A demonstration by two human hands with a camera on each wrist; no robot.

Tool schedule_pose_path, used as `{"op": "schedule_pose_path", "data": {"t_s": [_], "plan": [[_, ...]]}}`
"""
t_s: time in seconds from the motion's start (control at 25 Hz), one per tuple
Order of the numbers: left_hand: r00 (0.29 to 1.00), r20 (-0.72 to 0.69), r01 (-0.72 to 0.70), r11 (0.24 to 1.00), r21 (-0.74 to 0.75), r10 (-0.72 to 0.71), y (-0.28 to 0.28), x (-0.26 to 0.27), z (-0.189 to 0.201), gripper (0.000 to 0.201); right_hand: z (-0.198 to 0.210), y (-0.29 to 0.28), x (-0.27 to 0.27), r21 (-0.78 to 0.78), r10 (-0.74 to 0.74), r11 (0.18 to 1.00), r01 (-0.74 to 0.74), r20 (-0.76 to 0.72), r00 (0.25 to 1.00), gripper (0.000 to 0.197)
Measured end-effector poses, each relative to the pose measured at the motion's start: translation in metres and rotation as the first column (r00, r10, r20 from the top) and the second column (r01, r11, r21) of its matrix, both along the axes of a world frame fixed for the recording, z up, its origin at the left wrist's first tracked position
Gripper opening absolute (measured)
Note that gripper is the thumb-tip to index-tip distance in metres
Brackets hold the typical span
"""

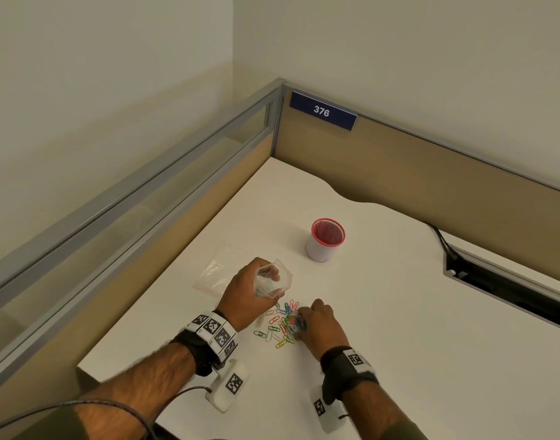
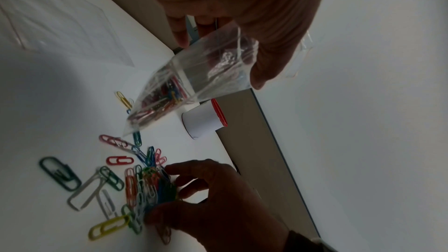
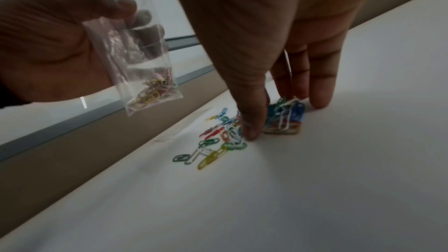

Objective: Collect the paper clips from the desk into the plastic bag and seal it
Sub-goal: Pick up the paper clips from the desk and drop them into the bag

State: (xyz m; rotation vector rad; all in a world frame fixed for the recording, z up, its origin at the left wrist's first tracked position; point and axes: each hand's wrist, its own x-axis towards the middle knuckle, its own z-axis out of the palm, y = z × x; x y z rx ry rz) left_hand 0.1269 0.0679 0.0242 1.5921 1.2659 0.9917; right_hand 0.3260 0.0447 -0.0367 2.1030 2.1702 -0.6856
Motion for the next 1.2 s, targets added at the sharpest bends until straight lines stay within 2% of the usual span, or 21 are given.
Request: {"op": "schedule_pose_path", "data": {"t_s": [0.08, 0.28, 0.4, 0.52, 0.64, 0.8, 0.96, 1.08, 1.2], "plan": [[1.000, -0.003, 0.012, 1.000, -0.006, -0.012, 0.007, -0.002, -0.002, 0.033, -0.003, 0.002, -0.008, 0.048, 0.002, 0.999, -0.002, 0.014, 1.000, 0.026], [0.999, -0.003, 0.043, 0.999, -0.017, -0.043, 0.029, -0.014, -0.005, 0.033, -0.002, 0.010, -0.013, 0.073, -0.086, 0.994, 0.085, 0.009, 0.996, 0.014], [0.998, 0.006, 0.065, 0.997, -0.034, -0.065, 0.045, -0.020, -0.009, 0.033, 0.001, 0.015, -0.001, 0.064, -0.235, 0.969, 0.237, -0.036, 0.971, 0.012], [0.995, 0.007, 0.100, 0.993, -0.060, -0.100, 0.057, -0.019, -0.006, 0.033, 0.008, 0.013, 0.013, 0.023, -0.389, 0.919, 0.393, -0.111, 0.915, 0.003], [0.990, 0.012, 0.139, 0.988, -0.065, -0.138, 0.064, -0.014, -0.004, 0.033, 0.018, 0.009, 0.021, -0.001, -0.494, 0.864, 0.504, -0.198, 0.847, 0.010], [0.986, 0.014, 0.168, 0.983, -0.075, -0.167, 0.058, -0.002, -0.004, 0.035, 0.031, 0.001, 0.029, -0.018, -0.557, 0.814, 0.580, -0.307, 0.772, 0.020], [0.990, 0.035, 0.140, 0.989, -0.048, -0.139, 0.044, 0.007, -0.003, 0.035, 0.069, -0.002, 0.033, 0.027, -0.488, 0.808, 0.588, -0.527, 0.695, 0.016], [0.995, 0.031, 0.098, 0.995, -0.033, -0.097, 0.034, 0.012, -0.001, 0.035, 0.116, 0.004, 0.020, 0.074, -0.360, 0.821, 0.567, -0.703, 0.613, 0.010], [0.997, 0.028, 0.073, 0.997, -0.021, -0.073, 0.022, 0.017, 0.002, 0.033, 0.155, 0.009, -0.001, 0.115, -0.220, 0.866, 0.487, -0.787, 0.576, 0.008]]}}
